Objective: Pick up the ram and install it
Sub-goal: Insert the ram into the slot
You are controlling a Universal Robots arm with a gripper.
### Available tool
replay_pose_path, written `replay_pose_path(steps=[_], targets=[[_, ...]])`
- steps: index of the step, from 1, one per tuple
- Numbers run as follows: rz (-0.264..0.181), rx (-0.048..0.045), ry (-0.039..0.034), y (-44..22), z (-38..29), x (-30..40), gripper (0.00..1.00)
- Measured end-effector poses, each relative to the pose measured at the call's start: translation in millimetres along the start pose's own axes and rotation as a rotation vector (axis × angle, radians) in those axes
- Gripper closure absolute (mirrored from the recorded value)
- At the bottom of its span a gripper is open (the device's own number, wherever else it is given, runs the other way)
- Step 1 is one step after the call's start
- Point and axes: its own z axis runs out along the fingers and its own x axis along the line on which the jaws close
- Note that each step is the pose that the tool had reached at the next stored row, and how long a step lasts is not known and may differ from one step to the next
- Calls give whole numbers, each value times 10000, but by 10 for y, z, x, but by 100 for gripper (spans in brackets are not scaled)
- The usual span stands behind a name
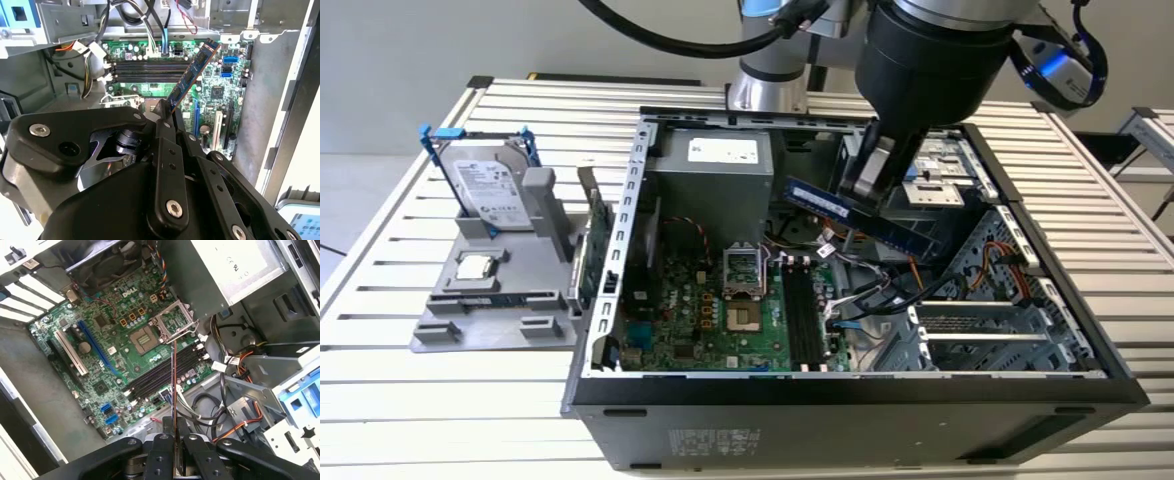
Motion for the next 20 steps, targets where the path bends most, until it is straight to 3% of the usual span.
replay_pose_path(steps=[20], targets=[[1672,135,-21,0,0,0,100]])
